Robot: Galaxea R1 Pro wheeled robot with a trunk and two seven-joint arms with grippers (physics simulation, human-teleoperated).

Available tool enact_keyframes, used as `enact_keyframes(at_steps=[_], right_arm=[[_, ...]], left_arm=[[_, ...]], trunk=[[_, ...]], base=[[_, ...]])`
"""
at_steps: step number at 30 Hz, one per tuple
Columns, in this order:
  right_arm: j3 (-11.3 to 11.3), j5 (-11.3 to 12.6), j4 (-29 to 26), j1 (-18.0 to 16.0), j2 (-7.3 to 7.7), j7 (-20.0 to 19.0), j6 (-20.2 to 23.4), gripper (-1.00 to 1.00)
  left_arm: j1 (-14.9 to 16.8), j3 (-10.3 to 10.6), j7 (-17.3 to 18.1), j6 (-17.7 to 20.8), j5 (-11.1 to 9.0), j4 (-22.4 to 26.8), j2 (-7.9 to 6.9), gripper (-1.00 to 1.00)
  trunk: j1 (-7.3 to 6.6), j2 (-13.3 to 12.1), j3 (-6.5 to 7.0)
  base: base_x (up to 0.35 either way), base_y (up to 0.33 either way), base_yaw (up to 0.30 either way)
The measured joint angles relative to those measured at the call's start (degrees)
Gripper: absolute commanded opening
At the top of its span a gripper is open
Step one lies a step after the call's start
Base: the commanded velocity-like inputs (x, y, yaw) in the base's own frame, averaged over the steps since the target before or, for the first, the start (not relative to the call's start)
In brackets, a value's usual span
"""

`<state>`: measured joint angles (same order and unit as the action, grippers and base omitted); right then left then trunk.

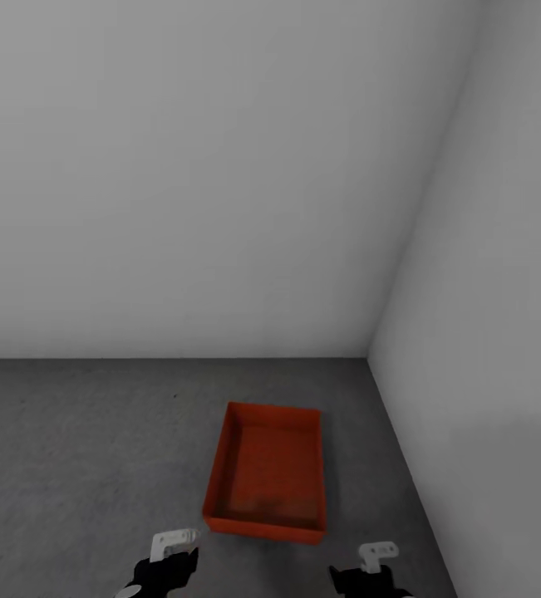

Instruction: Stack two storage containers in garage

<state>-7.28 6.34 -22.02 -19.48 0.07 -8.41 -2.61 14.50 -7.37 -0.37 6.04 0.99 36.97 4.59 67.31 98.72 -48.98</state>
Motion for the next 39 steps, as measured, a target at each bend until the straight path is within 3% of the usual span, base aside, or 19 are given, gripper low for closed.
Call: enact_keyframes(at_steps=[2, 4, 8, 12, 17, 21, 23, 29, 34, 39], right_arm=[[0.06, 0.00, 0.06, 0.00, 0.29, 0.65, 0.00, 1.00], [0.15, 0.00, 0.33, -0.01, 0.44, 1.64, 0.01, 1.00], [0.12, -0.09, 3.21, 0.00, 0.65, 4.24, 0.02, 1.00], [0.05, -1.11, 6.41, 0.00, 0.94, 5.19, -0.09, 1.00], [0.07, -3.71, 10.36, 0.00, 1.71, 5.43, -0.92, 1.00], [0.12, -4.60, 13.99, 0.00, 1.89, 5.49, -5.02, 1.00], [0.12, -4.76, 15.39, 0.00, 1.91, 5.51, -7.79, 1.00], [0.27, -4.72, 16.36, 0.00, 1.79, 5.47, -9.60, 1.00], [0.30, -5.02, 16.50, 0.00, 1.54, 5.42, -9.90, 1.00], [0.31, -5.12, 16.51, 0.00, 1.50, 5.42, -10.01, 1.00]], left_arm=[[0.00, -3.43, 0.35, -2.02, -0.01, -2.43, -0.95, 1.00], [-0.01, -5.36, 0.61, -3.31, 0.03, -5.15, -1.50, 1.00], [-0.03, -7.05, 1.11, -8.59, 0.17, -14.22, -3.10, 1.00], [-0.03, -7.41, 1.22, -15.55, 0.29, -20.82, -4.06, 1.00], [-0.04, -7.60, 1.20, -20.02, 0.51, -27.25, -4.62, 1.00], [-0.05, -7.58, 1.20, -23.55, 0.55, -31.69, -5.46, 1.00], [-0.08, -7.59, 1.24, -25.73, 0.48, -34.11, -6.58, 1.00], [-0.11, -7.57, 1.26, -28.05, 0.43, -36.79, -7.60, 1.00], [-0.12, -7.60, 1.25, -28.40, 0.36, -37.17, -7.02, 1.00], [-0.12, -7.71, 1.25, -28.44, 0.10, -37.23, -7.46, 1.00]], trunk=[[-0.44, -0.80, 0.36], [-0.88, -1.60, 0.72], [-1.76, -3.21, 1.43], [-2.64, -4.81, 2.15], [-3.73, -6.82, 3.05], [-4.61, -8.42, 3.77], [-5.05, -9.22, 4.13], [-6.37, -11.63, 5.21], [-7.47, -13.64, 6.10], [-8.57, -15.64, 7.00]], base=[[-0.001, 0.000, 0.000], [0.000, 0.000, 0.000], [0.000, 0.000, 0.000], [0.000, 0.000, 0.000], [0.000, 0.000, 0.000], [0.000, 0.000, 0.000], [0.000, 0.000, 0.000], [0.000, 0.000, 0.000], [0.000, 0.000, 0.000], [0.000, 0.000, 0.000]])
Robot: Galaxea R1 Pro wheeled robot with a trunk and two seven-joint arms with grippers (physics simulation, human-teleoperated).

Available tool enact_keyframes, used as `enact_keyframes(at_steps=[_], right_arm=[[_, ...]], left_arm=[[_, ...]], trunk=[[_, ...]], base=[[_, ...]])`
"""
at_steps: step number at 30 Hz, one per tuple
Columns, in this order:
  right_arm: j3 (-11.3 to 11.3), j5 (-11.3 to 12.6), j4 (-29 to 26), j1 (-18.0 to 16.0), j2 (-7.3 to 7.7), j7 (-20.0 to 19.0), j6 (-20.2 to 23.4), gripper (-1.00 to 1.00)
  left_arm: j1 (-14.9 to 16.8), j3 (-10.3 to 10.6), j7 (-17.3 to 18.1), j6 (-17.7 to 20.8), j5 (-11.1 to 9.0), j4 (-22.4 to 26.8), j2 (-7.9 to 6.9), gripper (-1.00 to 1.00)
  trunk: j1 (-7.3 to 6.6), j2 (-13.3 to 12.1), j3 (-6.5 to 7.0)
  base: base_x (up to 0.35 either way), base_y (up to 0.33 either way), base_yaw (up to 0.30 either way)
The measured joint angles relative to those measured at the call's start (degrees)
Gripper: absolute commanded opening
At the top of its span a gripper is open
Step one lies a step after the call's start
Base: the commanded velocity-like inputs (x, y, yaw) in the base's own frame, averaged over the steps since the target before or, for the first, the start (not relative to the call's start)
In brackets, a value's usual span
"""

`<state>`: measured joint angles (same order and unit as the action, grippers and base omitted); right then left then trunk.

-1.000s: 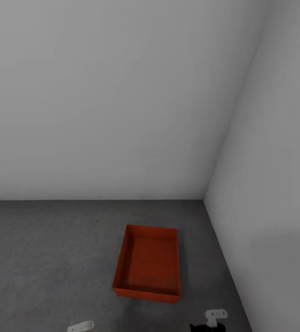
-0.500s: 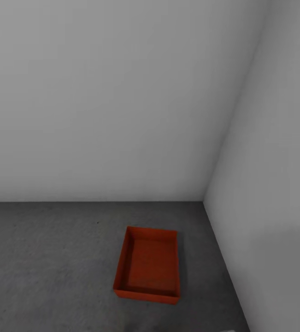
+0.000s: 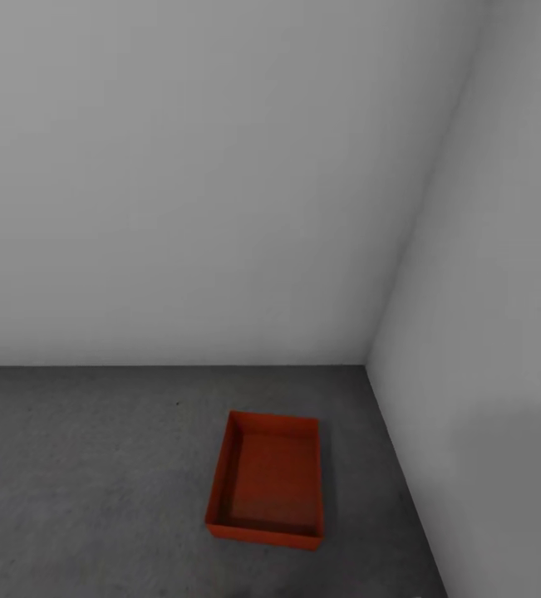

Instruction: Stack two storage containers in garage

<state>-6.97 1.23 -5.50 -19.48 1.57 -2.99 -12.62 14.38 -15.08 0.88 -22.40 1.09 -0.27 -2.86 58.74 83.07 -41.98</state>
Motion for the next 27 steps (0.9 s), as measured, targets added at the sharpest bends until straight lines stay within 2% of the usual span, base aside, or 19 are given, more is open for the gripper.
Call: enact_keyframes(at_steps=[9, 27], right_arm=[[0.02, 0.22, 0.09, -0.01, -0.01, 0.06, -0.10, 1.00], [0.03, 0.28, 0.10, 0.00, 0.05, 0.23, -0.17, 1.00]], left_arm=[[-0.01, -0.02, 0.00, -0.07, -0.06, 0.00, 0.12, 1.00], [-0.01, -0.06, -0.05, -0.02, -0.06, 0.00, 0.06, 1.00]], trunk=[[-1.98, -3.61, 1.83], [-5.93, -10.83, 6.64]], base=[[0.000, 0.000, 0.051], [0.000, 0.000, 0.030]])
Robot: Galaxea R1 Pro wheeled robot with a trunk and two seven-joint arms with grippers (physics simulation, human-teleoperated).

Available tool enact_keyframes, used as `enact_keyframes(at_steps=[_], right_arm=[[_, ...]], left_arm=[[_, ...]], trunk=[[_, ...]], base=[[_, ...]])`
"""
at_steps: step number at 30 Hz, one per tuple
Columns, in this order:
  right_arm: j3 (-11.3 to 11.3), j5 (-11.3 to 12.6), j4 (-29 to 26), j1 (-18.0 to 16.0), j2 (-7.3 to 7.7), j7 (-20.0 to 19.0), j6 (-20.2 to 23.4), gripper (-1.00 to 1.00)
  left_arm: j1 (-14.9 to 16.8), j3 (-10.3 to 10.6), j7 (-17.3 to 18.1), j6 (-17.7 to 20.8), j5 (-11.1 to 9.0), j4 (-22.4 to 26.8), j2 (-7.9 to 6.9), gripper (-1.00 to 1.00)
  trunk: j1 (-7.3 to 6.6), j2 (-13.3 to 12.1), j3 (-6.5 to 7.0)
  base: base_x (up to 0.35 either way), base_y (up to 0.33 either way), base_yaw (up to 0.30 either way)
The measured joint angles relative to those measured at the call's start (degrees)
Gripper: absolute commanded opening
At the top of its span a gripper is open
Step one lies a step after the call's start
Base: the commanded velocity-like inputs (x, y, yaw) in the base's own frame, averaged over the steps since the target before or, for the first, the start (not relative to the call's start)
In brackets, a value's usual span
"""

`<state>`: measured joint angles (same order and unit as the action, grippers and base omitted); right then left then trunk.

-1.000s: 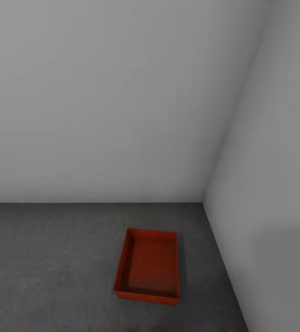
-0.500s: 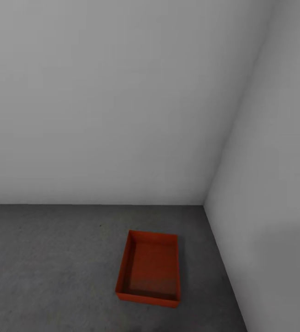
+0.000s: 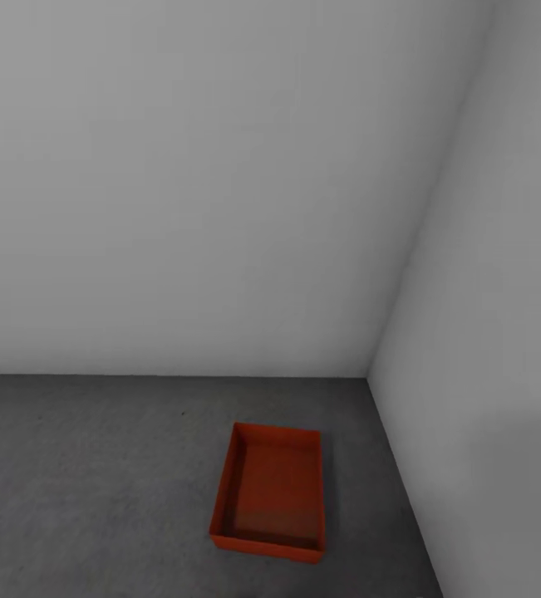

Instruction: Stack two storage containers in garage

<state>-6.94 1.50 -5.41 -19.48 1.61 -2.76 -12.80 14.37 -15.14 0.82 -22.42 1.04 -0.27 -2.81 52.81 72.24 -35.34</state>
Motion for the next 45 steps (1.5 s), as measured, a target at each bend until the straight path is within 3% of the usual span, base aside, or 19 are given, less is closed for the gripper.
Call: enact_keyframes(at_steps=[15, 25, 37, 40, 45], right_arm=[[-0.13, -0.35, 0.62, 0.00, 0.03, 0.00, -0.17, 1.00], [-0.51, -4.69, 0.62, 0.00, 0.00, -0.15, -0.13, 1.00], [-0.51, -5.24, 0.53, 0.00, -0.05, -0.17, -0.07, 1.00], [-0.56, -7.19, 0.54, 0.00, -0.03, -0.45, -0.06, 1.00], [-0.47, -7.79, 0.54, 0.01, -0.05, -0.42, -0.08, 1.00]], left_arm=[[0.00, 0.00, -0.03, -0.01, 0.00, 0.00, 0.12, 1.00], [0.00, 0.02, -0.03, -0.05, 0.00, -0.01, 0.30, 1.00], [0.00, -0.03, 0.04, 0.25, 0.00, -0.01, 0.45, 1.00], [0.00, -0.05, 0.05, 0.53, -0.01, -0.01, 0.05, 1.00], [0.00, -0.06, 0.05, 0.48, 0.00, -0.01, 0.08, 1.00]], trunk=[[-3.30, -6.02, 4.03], [-5.49, -10.03, 6.00], [-7.92, -14.46, 8.02], [-8.57, -15.65, 8.83], [-9.67, -17.66, 10.20]], base=[[0.000, 0.000, 0.070], [0.000, 0.000, 0.015], [0.000, 0.000, 0.000], [0.000, 0.000, 0.000], [0.000, 0.000, 0.000]])
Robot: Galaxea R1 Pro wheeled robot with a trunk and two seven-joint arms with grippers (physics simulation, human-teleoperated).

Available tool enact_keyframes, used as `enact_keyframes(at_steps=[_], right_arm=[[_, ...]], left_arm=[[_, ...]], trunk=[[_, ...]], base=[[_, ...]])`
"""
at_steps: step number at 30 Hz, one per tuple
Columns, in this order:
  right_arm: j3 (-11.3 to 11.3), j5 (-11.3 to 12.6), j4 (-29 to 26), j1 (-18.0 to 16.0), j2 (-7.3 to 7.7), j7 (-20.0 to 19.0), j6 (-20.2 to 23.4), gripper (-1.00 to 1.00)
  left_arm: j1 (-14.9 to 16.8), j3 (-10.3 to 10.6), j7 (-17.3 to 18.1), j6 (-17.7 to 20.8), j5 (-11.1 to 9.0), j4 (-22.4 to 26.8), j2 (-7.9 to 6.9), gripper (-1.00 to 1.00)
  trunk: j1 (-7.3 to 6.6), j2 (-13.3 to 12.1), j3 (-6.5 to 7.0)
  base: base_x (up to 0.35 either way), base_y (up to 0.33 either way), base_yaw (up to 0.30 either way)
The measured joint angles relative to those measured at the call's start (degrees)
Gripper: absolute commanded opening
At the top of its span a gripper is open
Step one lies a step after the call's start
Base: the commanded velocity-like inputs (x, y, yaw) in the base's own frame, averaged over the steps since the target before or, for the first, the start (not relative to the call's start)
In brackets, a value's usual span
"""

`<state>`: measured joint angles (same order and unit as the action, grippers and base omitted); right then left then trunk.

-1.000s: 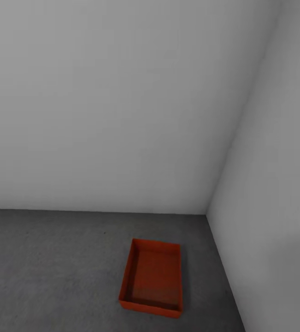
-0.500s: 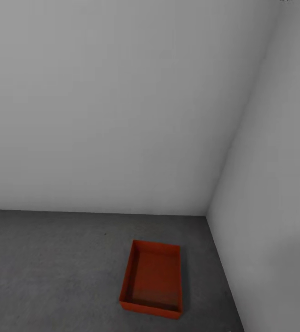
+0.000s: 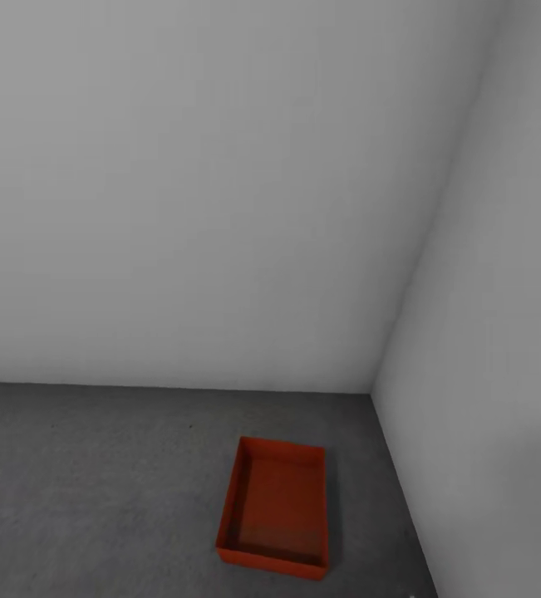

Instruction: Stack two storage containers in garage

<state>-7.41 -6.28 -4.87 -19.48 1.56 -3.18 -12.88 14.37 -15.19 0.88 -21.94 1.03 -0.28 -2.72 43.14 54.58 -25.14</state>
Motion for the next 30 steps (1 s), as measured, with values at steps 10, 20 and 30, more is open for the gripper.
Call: enact_keyframes(at_steps=[10, 20, 30], right_arm=[[0.00, -0.02, -0.01, 0.00, 0.00, 0.00, -0.05, 1.00], [0.06, -0.02, -0.01, 0.00, 0.00, 0.00, -0.05, 1.00], [0.09, 0.06, -0.01, 0.01, 0.00, 0.00, -0.05, 1.00]], left_arm=[[0.00, 0.00, 0.00, -0.01, 0.00, -0.01, 0.00, 1.00], [0.00, -0.01, 0.00, -0.01, 0.00, -0.01, 0.00, 1.00], [0.00, -0.01, 0.00, -0.01, 0.00, -0.01, 0.00, 1.00]], trunk=[[-2.19, -4.01, 2.74], [-4.36, -8.03, 5.49], [-6.56, -12.05, 8.24]], base=[[-0.026, 0.000, -0.025], [-0.297, 0.000, -0.060], [-0.335, 0.000, -0.062]])
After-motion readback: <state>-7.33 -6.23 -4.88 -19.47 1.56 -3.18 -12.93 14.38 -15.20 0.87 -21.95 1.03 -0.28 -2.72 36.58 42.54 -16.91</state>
